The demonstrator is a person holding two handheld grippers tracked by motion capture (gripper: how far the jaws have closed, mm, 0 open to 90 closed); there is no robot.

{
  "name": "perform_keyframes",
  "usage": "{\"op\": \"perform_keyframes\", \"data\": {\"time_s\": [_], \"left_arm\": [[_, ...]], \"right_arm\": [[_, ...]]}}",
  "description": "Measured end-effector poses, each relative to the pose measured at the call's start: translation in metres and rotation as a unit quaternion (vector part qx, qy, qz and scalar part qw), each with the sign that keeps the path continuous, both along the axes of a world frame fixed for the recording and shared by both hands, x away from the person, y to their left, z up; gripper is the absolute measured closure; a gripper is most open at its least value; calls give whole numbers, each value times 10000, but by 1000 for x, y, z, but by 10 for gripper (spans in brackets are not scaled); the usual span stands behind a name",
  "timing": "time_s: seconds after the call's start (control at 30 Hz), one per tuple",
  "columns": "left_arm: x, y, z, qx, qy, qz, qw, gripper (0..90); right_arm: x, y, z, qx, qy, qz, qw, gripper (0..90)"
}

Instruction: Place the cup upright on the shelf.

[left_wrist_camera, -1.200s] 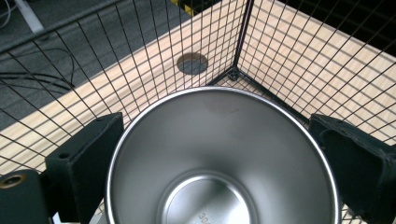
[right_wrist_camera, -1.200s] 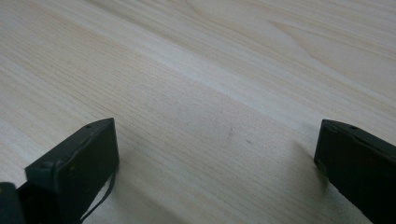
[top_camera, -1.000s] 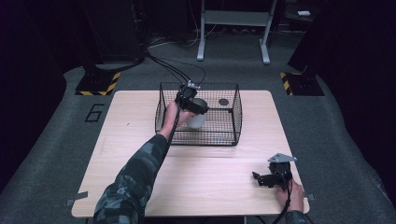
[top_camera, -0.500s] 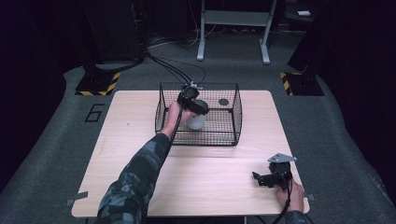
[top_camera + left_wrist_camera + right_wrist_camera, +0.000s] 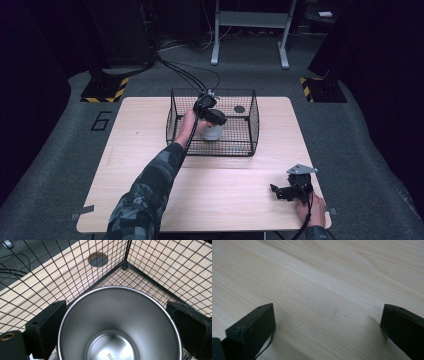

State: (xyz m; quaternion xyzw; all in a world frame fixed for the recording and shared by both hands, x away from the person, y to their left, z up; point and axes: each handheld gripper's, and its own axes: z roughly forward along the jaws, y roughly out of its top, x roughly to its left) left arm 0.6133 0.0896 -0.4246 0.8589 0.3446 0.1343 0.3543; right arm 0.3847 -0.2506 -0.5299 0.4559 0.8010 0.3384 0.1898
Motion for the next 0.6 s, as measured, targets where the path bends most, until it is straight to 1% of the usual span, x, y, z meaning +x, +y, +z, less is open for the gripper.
{"op": "perform_keyframes", "data": {"time_s": [0.17,0.33,0.47,0.6], "left_arm": [[-1,0,0,18,3,-39,10000,62],[-3,5,0,83,100,-86,9999,61],[-5,9,0,163,135,-111,9997,59],[-9,10,-1,236,69,-99,9996,58]], "right_arm": [[0,0,0,1,1,-2,10000,0],[0,0,0,6,-5,-2,10000,0],[0,0,0,6,-1,-8,10000,0],[0,0,0,5,10,-9,10000,0]]}}
